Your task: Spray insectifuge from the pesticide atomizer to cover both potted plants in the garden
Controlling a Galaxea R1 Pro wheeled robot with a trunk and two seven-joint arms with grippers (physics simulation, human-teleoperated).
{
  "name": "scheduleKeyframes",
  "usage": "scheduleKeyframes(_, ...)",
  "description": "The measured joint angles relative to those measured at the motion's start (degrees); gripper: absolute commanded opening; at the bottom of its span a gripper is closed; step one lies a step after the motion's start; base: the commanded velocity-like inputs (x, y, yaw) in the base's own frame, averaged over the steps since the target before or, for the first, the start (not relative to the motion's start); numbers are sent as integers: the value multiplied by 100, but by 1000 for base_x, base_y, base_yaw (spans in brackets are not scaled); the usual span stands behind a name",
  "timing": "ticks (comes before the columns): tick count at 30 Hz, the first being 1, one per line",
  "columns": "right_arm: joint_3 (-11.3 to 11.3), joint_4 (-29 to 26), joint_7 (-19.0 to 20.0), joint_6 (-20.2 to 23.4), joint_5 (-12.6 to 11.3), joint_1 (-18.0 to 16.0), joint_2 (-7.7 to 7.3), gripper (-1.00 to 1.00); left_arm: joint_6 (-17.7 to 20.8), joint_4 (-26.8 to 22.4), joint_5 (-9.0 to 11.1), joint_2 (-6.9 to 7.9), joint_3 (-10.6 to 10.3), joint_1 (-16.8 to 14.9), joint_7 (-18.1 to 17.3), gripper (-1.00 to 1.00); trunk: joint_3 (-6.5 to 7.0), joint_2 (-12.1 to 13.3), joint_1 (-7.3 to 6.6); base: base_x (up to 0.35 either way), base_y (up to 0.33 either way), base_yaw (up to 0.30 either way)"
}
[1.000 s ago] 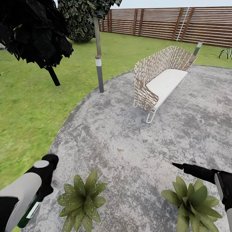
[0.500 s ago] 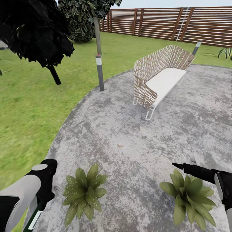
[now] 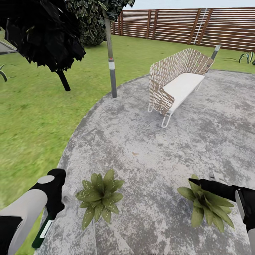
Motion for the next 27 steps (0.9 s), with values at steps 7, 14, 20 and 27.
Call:
scheduleKeyframes(7, -20, -1083, 8, 27, -16, 0, 1, 100, 9, -441, -30, -23, 6, 1, -4, -100, 0, 0, -1, -5, 4, 0)
scheduleKeyframes(14, -33, -1703, 6, 368, -23, 0, 1, 100, 11, -461, -35, -63, -12, 1, -7, -100, 5, 0, -1, 0, 0, 0)
scheduleKeyframes(20, -33, -1739, 7, 373, -21, 0, 1, 100, 26, -455, -19, -150, -2, 1, 1, -100, 12, 0, 0, -20, 0, 0)
scheduleKeyframes(27, -28, -1740, 6, 372, -21, 0, -2, 100, 26, -472, -14, -176, 1, 1, 14, -100, 12, 0, 3, -285, 0, 0)
